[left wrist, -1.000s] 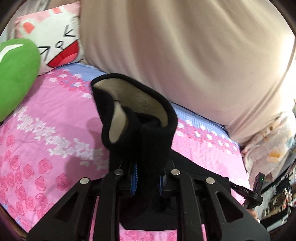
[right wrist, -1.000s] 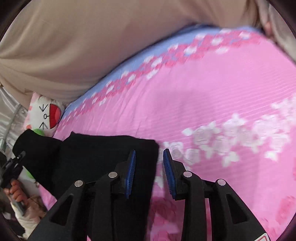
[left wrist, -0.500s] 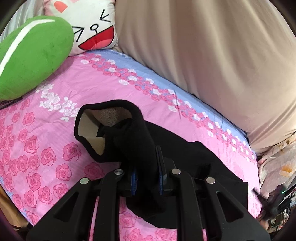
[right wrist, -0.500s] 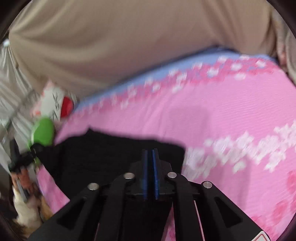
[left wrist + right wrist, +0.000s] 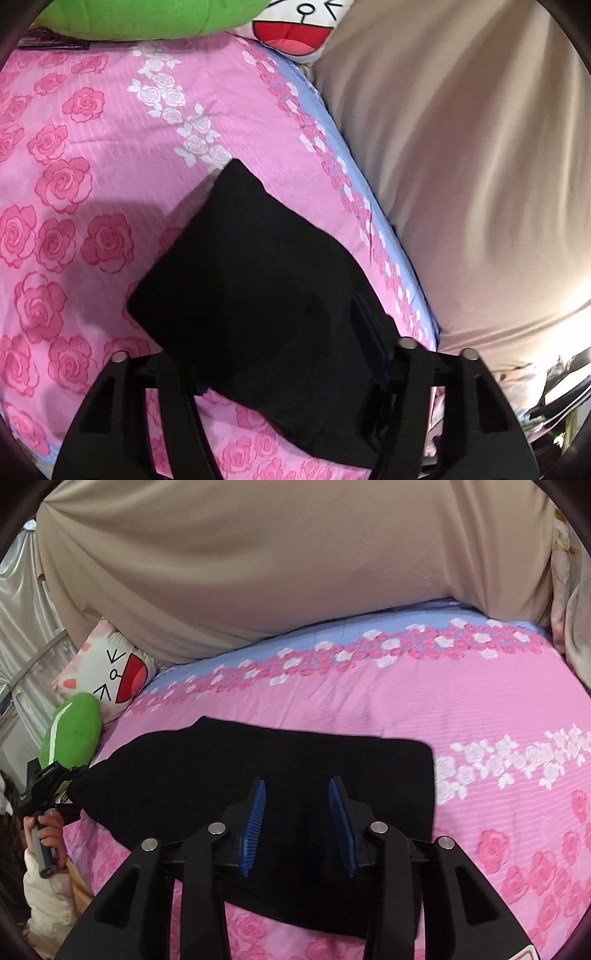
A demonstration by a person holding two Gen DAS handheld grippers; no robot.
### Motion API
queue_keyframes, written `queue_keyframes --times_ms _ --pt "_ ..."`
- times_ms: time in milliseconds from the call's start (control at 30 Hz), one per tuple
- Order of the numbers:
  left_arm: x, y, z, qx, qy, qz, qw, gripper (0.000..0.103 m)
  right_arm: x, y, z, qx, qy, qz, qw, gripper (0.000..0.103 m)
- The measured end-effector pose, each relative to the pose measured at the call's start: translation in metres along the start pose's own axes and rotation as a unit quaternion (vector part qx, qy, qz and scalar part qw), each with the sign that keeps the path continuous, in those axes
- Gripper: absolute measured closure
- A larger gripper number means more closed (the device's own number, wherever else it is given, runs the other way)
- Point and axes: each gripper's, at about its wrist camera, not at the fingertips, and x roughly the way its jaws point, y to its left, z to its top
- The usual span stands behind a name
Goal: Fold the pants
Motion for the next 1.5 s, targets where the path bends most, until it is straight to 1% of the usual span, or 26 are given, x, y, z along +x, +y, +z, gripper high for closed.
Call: queue_keyframes --times_ms 33,133,167,233,267,333,433,500,567,633,667,700,733,800,900,967,1033,1133,1200,1233,1267,1300,1333,1367,1433,1500 --pt "0.001 -0.001 0.002 0.000 -0.005 0.021 0.9998 0.082 0.005 0.002 -0.002 0.002 0.004 -0.003 1.000 0.067" --pt "-0.008 -0.032 0.002 0.034 -0.018 0.019 0.9991 0.090 0.004 -0.001 -0.010 0.015 0.006 0.002 1.000 0.066" --pt "-0.013 -0.059 -0.002 0.075 -0.027 0.017 0.9967 0.091 0.002 -0.005 -0.010 0.021 0.005 0.003 1.000 0.066" --pt "-0.022 -0.131 -0.027 0.176 -0.035 -0.001 0.9838 0.091 -0.007 -0.012 -0.009 0.033 -0.007 -0.003 0.999 0.063" --pt "-0.023 -0.163 -0.043 0.218 -0.026 -0.025 0.9753 0.091 -0.012 -0.016 -0.008 0.039 -0.014 -0.008 0.999 0.057" --pt "-0.017 -0.230 -0.093 0.304 0.012 -0.068 0.9502 0.090 -0.024 -0.029 -0.007 0.053 -0.031 -0.016 0.998 0.054" --pt "0.013 -0.289 -0.181 0.408 0.093 -0.105 0.9022 0.075 -0.040 -0.049 -0.008 0.074 -0.046 -0.029 0.996 0.054" --pt "0.042 -0.297 -0.236 0.460 0.140 -0.078 0.8735 0.072 -0.049 -0.067 -0.012 0.092 -0.050 -0.033 0.994 0.054" --pt "0.064 -0.287 -0.269 0.482 0.171 -0.035 0.8587 0.071 -0.056 -0.083 -0.020 0.107 -0.049 -0.043 0.992 0.053" --pt "0.069 -0.271 -0.277 0.468 0.198 -0.031 0.8606 0.054 -0.060 -0.094 -0.027 0.111 -0.042 -0.053 0.992 0.053" --pt "0.068 -0.265 -0.275 0.456 0.206 -0.040 0.8648 0.029 -0.061 -0.097 -0.030 0.112 -0.041 -0.053 0.991 0.052" --pt "0.064 -0.256 -0.272 0.437 0.205 -0.049 0.8745 0.008 -0.061 -0.100 -0.032 0.114 -0.039 -0.050 0.991 0.052" --pt "0.062 -0.251 -0.268 0.427 0.194 -0.048 0.8820 0.007 -0.059 -0.102 -0.033 0.116 -0.037 -0.042 0.992 0.051" --pt "0.062 -0.246 -0.259 0.428 0.184 -0.026 0.8843 0.007 -0.055 -0.102 -0.033 0.122 -0.036 -0.019 0.992 0.051" --pt "0.043 -0.247 -0.238 0.420 0.166 -0.047 0.8911 0.007 -0.044 -0.091 -0.026 0.129 -0.028 0.052 0.990 0.048" --pt "0.027 -0.247 -0.222 0.422 0.134 -0.043 0.8955 0.007 -0.036 -0.076 -0.021 0.119 -0.015 0.093 0.988 0.031" --pt "0.012 -0.240 -0.202 0.419 0.091 -0.016 0.9033 0.007 -0.025 -0.061 -0.013 0.097 -0.001 0.111 0.989 0.023" --pt "0.002 -0.218 -0.177 0.396 0.063 0.016 0.9158 0.007 -0.004 -0.056 0.000 0.105 0.020 0.121 0.987 0.022" --pt "-0.006 -0.198 -0.159 0.367 0.054 0.033 0.9280 0.007 0.004 -0.055 0.006 0.120 0.028 0.163 0.979 0.023" --pt "-0.008 -0.188 -0.151 0.353 0.052 0.039 0.9334 0.007 0.010 -0.048 0.008 0.116 0.036 0.183 0.975 0.030" --pt "-0.010 -0.181 -0.146 0.340 0.050 0.044 0.9379 0.007 0.015 -0.042 0.008 0.102 0.044 0.187 0.976 0.067" --pt "-0.011 -0.171 -0.139 0.327 0.048 0.049 0.9425 0.007 0.023 -0.033 0.009 0.081 0.058 0.176 0.979 0.094" --pt "-0.011 -0.166 -0.135 0.321 0.048 0.055 0.9443 0.007 0.033 -0.024 0.008 0.066 0.087 0.156 0.982 0.096" --pt "-0.010 -0.163 -0.132 0.317 0.049 0.059 0.9453 0.007 0.031 -0.019 0.010 0.067 0.091 0.156 0.981 0.096" --pt "-0.012 -0.155 -0.127 0.313 0.049 0.066 0.9461 0.007 -0.008 0.001 0.023 0.035 0.053 0.182 0.981 0.096" --pt "-0.015 -0.148 -0.124 0.313 0.049 0.065 0.9464 0.007 -0.046 0.015 0.029 0.000 0.016 0.178 0.984 0.096"
